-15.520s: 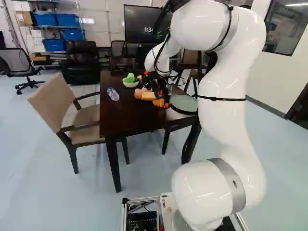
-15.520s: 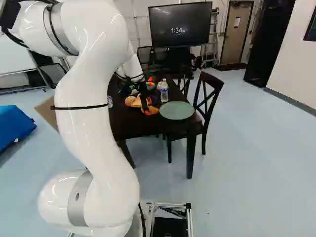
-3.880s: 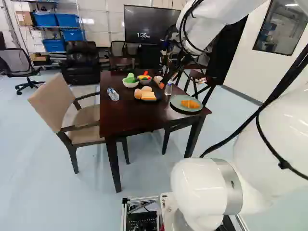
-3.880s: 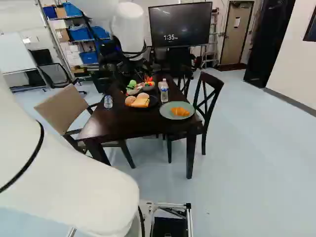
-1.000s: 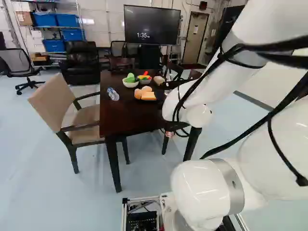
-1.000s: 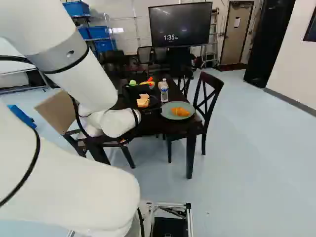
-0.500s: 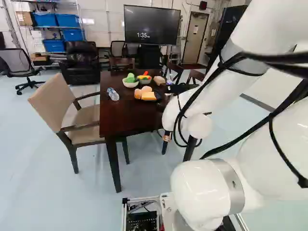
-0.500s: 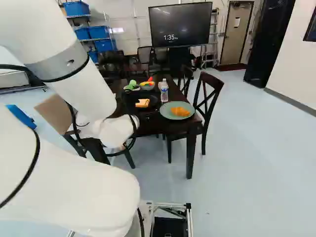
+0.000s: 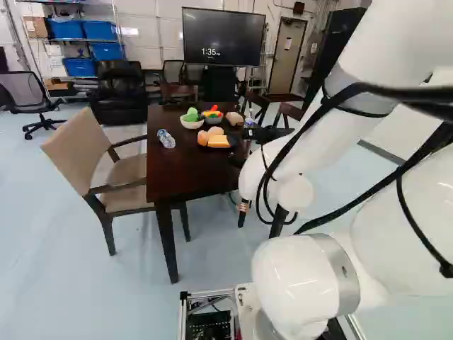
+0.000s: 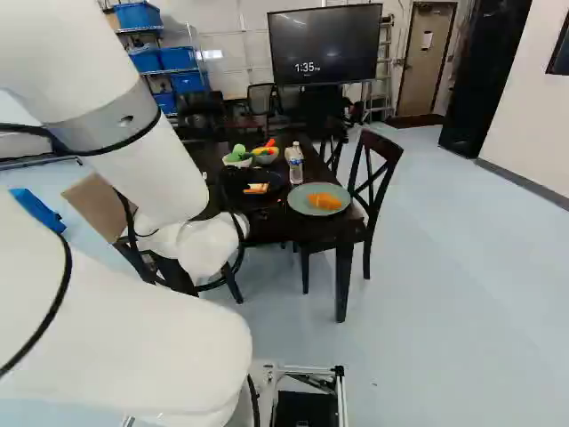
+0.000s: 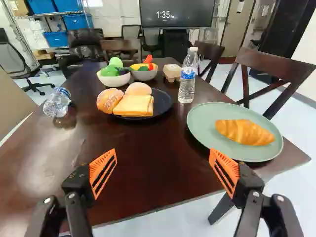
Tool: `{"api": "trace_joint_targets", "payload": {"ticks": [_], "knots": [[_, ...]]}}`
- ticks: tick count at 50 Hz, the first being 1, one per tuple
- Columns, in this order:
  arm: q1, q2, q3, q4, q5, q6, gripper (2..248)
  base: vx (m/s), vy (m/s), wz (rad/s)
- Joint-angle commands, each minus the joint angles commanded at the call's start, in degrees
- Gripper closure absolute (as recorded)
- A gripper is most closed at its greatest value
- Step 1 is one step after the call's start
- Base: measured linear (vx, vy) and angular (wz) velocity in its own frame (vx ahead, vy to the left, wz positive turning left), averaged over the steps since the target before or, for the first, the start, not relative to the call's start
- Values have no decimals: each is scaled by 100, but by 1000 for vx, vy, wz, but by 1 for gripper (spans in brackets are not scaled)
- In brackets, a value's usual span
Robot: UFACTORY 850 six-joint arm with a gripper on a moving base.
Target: Move the croissant to the empty plate
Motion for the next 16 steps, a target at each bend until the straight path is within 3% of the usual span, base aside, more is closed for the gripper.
{"api": "trace_joint_targets", "payload": {"ticks": [16], "knots": [[1, 0, 5, -3, 9, 8, 3, 0, 0, 0]]}}
